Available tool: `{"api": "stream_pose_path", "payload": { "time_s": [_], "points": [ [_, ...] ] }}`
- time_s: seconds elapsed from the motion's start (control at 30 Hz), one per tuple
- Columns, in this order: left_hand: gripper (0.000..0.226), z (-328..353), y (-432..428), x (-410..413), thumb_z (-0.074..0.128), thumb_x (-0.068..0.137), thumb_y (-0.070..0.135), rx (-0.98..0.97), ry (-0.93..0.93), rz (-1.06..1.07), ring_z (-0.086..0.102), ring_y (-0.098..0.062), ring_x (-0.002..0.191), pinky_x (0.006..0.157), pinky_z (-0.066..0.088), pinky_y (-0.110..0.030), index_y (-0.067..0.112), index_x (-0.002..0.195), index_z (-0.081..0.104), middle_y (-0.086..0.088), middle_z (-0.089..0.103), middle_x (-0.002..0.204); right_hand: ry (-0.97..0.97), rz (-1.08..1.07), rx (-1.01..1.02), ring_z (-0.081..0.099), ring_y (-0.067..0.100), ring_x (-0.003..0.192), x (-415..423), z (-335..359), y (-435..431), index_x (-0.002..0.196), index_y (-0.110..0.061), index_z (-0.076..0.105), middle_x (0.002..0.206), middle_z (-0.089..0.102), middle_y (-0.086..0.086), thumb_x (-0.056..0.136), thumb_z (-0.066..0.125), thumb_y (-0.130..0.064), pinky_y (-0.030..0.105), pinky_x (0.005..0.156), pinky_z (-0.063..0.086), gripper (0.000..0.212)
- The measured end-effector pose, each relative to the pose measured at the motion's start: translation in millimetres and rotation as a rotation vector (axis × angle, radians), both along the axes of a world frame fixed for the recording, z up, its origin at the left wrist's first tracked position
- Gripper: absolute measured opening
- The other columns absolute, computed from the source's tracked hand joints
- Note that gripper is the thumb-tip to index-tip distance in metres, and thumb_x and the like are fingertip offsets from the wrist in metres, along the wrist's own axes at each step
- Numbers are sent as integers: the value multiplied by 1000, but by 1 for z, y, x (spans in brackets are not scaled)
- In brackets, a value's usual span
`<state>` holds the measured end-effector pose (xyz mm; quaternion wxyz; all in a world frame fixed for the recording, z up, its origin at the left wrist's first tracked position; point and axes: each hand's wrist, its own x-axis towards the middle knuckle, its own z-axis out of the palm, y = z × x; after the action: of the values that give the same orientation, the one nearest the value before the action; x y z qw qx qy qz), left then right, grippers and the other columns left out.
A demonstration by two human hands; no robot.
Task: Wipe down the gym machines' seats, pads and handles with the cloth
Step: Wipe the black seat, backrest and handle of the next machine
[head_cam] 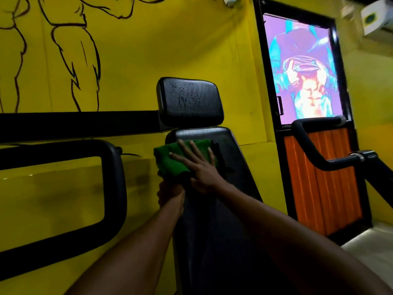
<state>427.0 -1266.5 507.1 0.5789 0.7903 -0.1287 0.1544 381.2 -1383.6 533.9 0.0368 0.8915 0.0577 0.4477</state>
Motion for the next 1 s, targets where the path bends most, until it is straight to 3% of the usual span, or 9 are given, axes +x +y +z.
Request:
{"api": "stream_pose_path", "payload": {
  "time_s": [0.2, 0.3, 0.4, 0.47, 0.53, 0.6, 0.7, 0.77, 1.0],
  "points": [
    [56, 4, -2, -4, 21, 106, 38, -148, 173, 37, 47, -41, 125, 104, 34, -44, 0, 139, 46, -25, 48, 140, -26, -216, 499, -14, 19, 157, 5, 69, -4, 161, -39, 17, 170, -10, -15, 101, 49, -50, 71, 117, -10, 69],
    [52, 3, -1, -4, 19, 106, 30, -70, 90, 36, 44, -42, 129, 109, 33, -48, 1, 143, 41, -25, 45, 143, 13, -74, 233, -8, 16, 158, 10, 75, 13, 161, -39, 21, 171, -3, -16, 96, 60, -41, 74, 115, -9, 75],
    [48, 4, 0, -7, 18, 106, 26, -24, 52, 47, 44, -40, 128, 108, 34, -48, 2, 140, 42, -24, 45, 142, -5, -36, -50, -9, 17, 158, 10, 60, -11, 157, -49, 11, 170, -7, -14, 87, 61, -37, 65, 118, -11, 87],
    [49, 4, 1, -6, 19, 106, 29, -39, 95, 50, 44, -40, 128, 107, 34, -46, 2, 141, 42, -24, 45, 142, -74, -172, 63, -7, 17, 158, 17, 66, -21, 160, -44, 11, 171, -6, -14, 93, 55, -44, 66, 120, -10, 81],
    [55, 5, -1, -5, 21, 106, 37, -118, 179, 53, 47, -41, 125, 104, 34, -45, 1, 140, 45, -25, 47, 140, -121, -275, 344, -6, 18, 158, 23, 76, -14, 161, -38, 22, 171, 2, -13, 100, 45, -55, 65, 120, -13, 67],
    [56, 6, -1, -4, 21, 106, 39, -131, 166, 54, 48, -41, 124, 105, 34, -45, 1, 139, 47, -25, 48, 139, -147, -232, 430, -5, 18, 158, 28, 77, -1, 159, -38, 26, 171, 5, -12, 100, 42, -57, 68, 118, -13, 65],
    [47, 2, -1, -3, 19, 106, 28, -70, 79, 53, 43, -39, 129, 107, 33, -45, 4, 140, 42, -21, 45, 142, -158, -59, -22, -3, 17, 158, 25, 49, -9, 158, -46, 22, 171, 3, -12, 84, 46, -50, 69, 118, -7, 79],
    [45, 1, -1, -2, 18, 107, 23, -61, 75, 56, 40, -37, 132, 107, 31, -43, 6, 143, 37, -19, 41, 146, -139, -32, -166, -3, 18, 158, 18, 46, -35, 157, -50, 17, 172, 2, -10, 79, 43, -50, 63, 119, -10, 83],
    [59, 3, -4, -3, 22, 107, 40, -201, 163, 55, 45, -41, 127, 104, 33, -44, -2, 141, 45, -25, 45, 143, -211, -310, 419, 4, 17, 157, 5, 62, -74, 156, -40, 32, 168, 15, -13, 94, 49, -64, 63, 122, 2, 68]
  ]
}}
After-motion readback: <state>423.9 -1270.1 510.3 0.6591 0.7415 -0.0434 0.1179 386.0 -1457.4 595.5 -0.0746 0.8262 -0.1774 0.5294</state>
